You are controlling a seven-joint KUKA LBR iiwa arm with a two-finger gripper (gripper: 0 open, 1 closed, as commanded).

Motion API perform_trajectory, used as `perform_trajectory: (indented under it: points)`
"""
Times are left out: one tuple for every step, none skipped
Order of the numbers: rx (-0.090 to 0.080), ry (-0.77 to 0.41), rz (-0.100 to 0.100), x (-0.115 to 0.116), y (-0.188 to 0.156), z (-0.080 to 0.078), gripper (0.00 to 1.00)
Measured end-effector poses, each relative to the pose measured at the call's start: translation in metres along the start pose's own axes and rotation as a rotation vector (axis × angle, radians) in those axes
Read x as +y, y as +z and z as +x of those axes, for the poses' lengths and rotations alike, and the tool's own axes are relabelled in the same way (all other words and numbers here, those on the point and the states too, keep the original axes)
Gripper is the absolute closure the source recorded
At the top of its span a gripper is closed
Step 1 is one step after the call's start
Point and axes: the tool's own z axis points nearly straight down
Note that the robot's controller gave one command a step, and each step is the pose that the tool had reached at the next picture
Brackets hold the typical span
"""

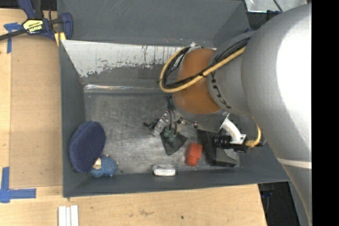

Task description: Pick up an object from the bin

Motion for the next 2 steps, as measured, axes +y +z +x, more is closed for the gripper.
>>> perform_trajectory:
  points:
    - [0.014, -0.002, 0.009, 0.001, -0.025, -0.002, 1.00]
    - [0.011, -0.005, 0.005, 0.002, -0.112, -0.006, 1.00]
